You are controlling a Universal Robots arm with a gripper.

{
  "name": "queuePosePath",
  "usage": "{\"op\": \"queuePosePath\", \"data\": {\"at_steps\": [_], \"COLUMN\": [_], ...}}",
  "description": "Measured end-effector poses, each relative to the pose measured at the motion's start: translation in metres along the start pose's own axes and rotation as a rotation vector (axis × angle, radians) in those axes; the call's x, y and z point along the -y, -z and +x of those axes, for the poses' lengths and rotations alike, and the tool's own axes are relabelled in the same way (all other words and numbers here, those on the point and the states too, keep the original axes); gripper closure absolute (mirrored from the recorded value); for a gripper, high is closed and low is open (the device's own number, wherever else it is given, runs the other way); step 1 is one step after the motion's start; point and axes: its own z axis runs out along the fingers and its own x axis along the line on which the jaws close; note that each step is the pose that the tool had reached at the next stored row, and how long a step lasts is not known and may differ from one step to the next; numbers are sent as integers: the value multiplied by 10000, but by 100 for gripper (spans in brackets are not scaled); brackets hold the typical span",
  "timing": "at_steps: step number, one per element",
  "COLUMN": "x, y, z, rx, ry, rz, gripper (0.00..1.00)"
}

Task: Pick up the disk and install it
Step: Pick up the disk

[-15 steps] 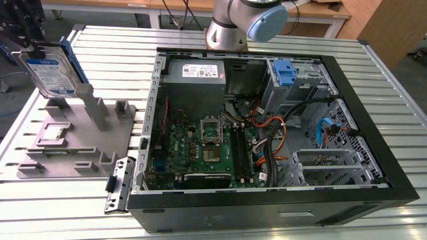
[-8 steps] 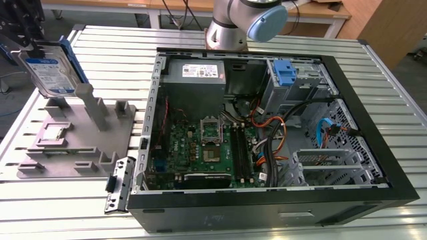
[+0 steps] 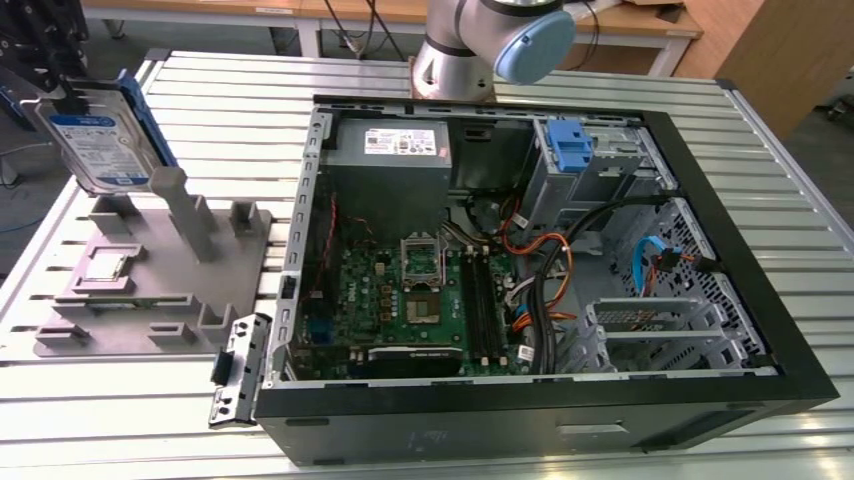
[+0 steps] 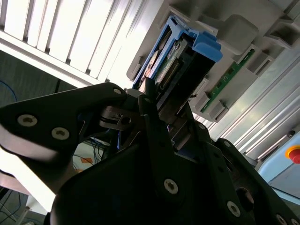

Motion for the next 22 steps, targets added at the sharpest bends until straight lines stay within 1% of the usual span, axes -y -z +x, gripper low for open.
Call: {"op": "queuePosePath", "data": {"at_steps": [9, 14, 22], "x": [-1, -2, -4], "y": [28, 61, 134], "z": [-1, -3, -7], "rx": [-2, -1, 0], "ry": [0, 0, 0], "rz": [-5, -1, 0], "gripper": [65, 65, 65]}}
